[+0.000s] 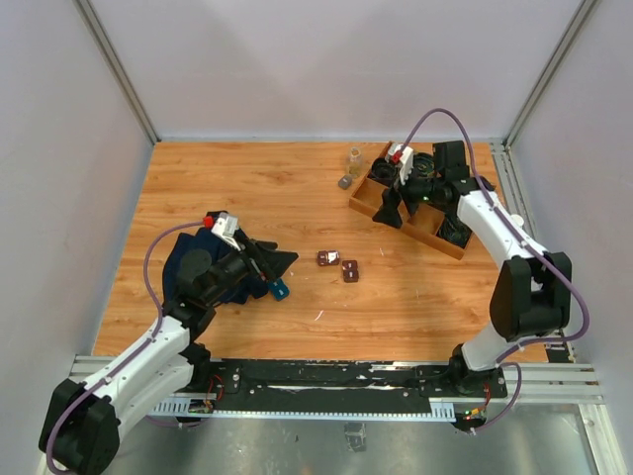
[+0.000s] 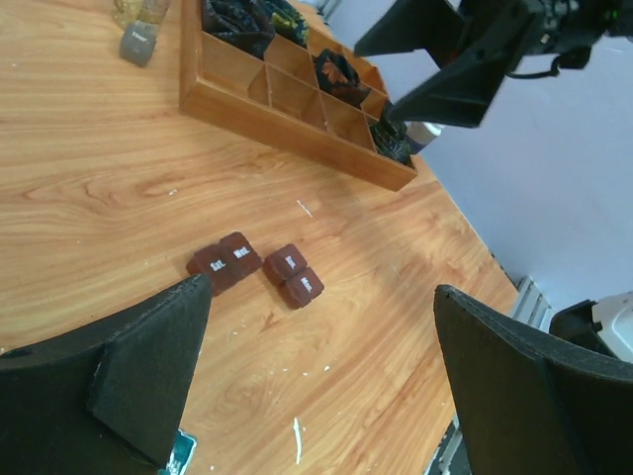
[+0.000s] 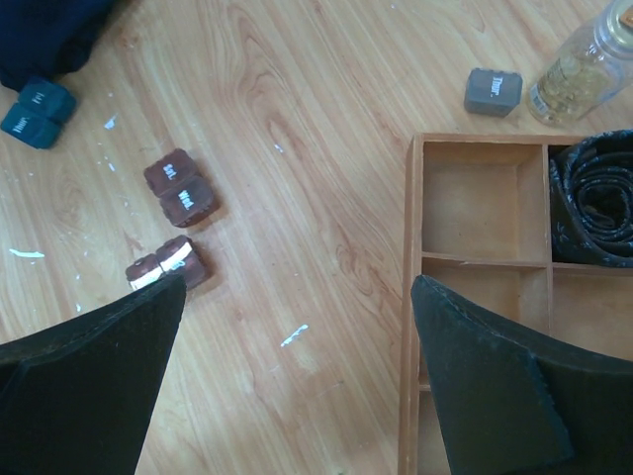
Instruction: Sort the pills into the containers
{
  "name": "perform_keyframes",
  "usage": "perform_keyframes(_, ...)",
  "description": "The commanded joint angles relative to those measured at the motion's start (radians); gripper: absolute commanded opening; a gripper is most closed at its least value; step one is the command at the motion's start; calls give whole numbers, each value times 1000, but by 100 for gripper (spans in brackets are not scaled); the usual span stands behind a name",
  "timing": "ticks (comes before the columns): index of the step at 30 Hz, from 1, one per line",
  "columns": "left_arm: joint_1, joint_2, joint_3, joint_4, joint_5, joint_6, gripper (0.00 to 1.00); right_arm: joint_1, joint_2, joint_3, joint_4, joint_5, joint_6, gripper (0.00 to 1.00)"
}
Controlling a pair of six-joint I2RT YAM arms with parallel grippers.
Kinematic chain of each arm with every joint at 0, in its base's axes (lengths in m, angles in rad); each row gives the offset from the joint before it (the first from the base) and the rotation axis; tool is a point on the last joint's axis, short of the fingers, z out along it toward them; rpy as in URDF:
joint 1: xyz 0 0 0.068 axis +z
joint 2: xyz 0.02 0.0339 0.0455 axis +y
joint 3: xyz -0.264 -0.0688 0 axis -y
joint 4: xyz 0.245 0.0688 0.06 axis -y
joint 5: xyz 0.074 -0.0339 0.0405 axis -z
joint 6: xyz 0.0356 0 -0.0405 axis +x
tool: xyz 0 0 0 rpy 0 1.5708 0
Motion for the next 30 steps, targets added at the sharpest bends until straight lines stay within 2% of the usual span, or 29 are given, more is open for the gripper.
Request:
perform_keyframes(1,-9,-40,-66,152,-1,17,99,43,90,97,-79,81,-22,99)
perform_keyframes(4,-9,-68,-107,191,-17,2,99,58,139,142,-112,119,-3,99)
perform_keyframes(12,-9,-86,-122,163,-48,10,99,134,238,216,-140,198,-1,99)
perform_keyframes(25,-9,-137,-105,51,-129,42,98,201,462,508,-196,315,50,98)
perform_keyframes(30,-9,-137,-103,43,-138,46,98,237,554,643,-195,413,71,98)
